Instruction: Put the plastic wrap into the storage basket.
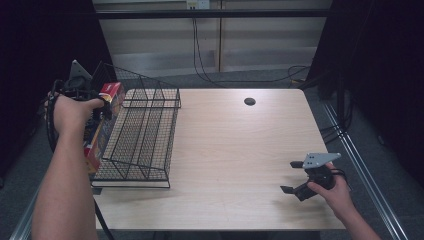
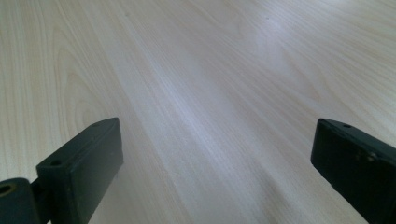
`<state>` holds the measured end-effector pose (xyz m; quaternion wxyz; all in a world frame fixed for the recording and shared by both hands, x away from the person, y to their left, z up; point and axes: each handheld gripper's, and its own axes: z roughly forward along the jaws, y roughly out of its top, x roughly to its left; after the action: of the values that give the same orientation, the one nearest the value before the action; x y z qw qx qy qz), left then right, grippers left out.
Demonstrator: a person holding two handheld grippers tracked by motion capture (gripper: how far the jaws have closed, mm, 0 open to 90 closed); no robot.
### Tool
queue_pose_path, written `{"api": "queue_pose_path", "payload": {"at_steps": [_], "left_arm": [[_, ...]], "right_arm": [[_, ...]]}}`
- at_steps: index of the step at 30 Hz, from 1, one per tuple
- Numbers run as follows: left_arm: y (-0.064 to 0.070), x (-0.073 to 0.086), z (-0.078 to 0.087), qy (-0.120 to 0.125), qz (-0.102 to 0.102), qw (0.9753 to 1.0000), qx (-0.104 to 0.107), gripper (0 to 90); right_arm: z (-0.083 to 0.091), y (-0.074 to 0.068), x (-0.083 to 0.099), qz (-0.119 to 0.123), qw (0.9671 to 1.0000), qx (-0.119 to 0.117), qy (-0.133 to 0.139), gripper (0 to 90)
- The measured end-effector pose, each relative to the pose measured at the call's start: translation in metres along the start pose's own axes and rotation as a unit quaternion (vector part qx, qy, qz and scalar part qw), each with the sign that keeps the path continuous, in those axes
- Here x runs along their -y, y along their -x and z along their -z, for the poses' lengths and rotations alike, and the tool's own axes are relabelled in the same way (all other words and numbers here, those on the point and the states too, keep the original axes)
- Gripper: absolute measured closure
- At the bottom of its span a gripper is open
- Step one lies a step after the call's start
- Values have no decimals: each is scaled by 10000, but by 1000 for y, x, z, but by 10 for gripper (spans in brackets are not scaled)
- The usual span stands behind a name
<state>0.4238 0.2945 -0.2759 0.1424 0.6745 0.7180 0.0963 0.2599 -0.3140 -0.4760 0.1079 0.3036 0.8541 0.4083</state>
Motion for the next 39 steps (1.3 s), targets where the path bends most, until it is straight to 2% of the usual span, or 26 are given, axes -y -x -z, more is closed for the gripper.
{"api": "queue_pose_path", "payload": {"at_steps": [2,6,9,10,15,17,25,27,28,29,31,32,36,39], "left_arm": [[2,1,-2,-25,72,10000,29,430],[2,0,-2,-56,-27,10000,12,429],[2,1,-4,-31,-15,10000,-8,427],[1,1,-5,-71,-32,10000,59,427],[2,2,-12,-173,100,9998,100,422],[3,1,-12,-232,-16,9997,37,421],[7,1,-15,-297,57,9995,91,407],[8,0,-15,-249,84,9995,160,431],[8,0,-12,-115,131,9993,317,431],[8,0,-9,12,140,9993,357,441],[10,-1,-5,-15,97,9996,268,429],[11,-1,-2,42,114,9993,345,423],[14,-1,-1,94,47,9994,342,410],[18,0,-1,138,43,9989,445,364]], "right_arm": [[0,0,0,-3,10000,5,0,23],[1,0,1,1,10000,15,2,23],[1,0,1,10,10000,-1,2,23],[1,0,1,10,10000,-1,2,23],[0,0,1,28,10000,9,-8,23],[0,0,1,24,10000,7,-3,23],[1,0,1,14,10000,1,-5,23],[1,0,1,1,10000,-6,-6,23],[1,0,1,0,10000,-12,-8,23],[1,0,1,13,10000,-3,-7,23],[0,-1,1,28,10000,-3,-7,23],[1,-1,1,21,10000,-14,-17,23],[0,-1,1,14,10000,-29,-23,23],[1,-1,1,29,10000,1,-22,23]]}}
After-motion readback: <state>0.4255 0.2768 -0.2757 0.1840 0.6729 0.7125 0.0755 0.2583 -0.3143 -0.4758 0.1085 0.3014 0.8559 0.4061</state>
